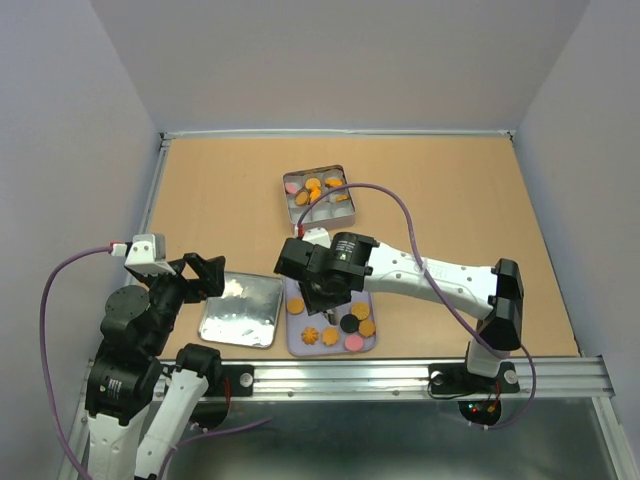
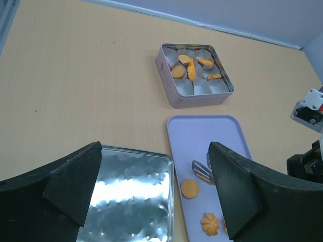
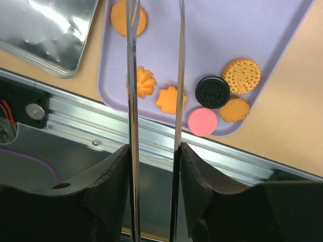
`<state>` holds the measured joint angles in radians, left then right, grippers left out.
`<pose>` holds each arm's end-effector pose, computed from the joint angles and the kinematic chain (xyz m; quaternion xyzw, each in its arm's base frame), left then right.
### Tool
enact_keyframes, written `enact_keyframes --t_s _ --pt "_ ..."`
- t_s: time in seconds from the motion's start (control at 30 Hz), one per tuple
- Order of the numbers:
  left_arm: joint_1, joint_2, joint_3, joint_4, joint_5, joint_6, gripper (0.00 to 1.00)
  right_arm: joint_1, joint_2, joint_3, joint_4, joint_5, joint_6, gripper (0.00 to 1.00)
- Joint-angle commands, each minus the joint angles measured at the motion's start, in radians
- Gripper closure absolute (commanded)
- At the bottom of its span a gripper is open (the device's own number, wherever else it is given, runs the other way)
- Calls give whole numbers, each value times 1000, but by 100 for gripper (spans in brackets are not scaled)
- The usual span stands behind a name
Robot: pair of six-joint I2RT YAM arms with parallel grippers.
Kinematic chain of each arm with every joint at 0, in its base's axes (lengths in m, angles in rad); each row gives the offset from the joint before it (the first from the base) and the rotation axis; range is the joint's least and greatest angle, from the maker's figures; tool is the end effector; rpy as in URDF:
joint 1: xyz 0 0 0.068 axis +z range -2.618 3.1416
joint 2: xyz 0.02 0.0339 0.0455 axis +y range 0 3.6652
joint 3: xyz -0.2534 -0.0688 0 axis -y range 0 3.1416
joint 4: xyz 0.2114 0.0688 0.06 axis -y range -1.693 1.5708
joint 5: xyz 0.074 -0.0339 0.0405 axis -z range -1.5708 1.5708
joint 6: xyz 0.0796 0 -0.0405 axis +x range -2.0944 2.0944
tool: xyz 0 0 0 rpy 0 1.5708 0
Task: Pack the cookies
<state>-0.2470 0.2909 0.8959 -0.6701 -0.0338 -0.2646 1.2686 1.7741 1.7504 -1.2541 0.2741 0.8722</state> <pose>0.0688 -0.0146 0.3458 -0.0180 0.7295 -0.1610 0.6645 0.1180 0.3062 0.2724 -0.1734 0.9648 0.0620 0.1880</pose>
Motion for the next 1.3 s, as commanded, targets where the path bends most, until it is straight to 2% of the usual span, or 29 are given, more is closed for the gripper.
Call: enact_keyframes --t_s 0.0,0.2,0.4,0.7,1.0,1.27 --pt "-5 -13 -3 46 -14 -4 1 -2 -13 47 -25 -13 -39 52" --pt "-5 -10 -3 47 -14 -2 1 -2 -48 -32 36 -90 -30 51" --pt "-5 -7 -3 49 -8 1 1 11 -32 -43 76 -128 -18 50" --pt "-5 -12 -5 49 -6 2 1 37 25 -6 79 -145 -19 50" --pt "-5 -13 -3 49 -5 1 1 37 56 -38 -1 -84 -19 50" --pt "-5 -12 -2 47 -9 1 1 37 41 -81 39 -127 -10 53"
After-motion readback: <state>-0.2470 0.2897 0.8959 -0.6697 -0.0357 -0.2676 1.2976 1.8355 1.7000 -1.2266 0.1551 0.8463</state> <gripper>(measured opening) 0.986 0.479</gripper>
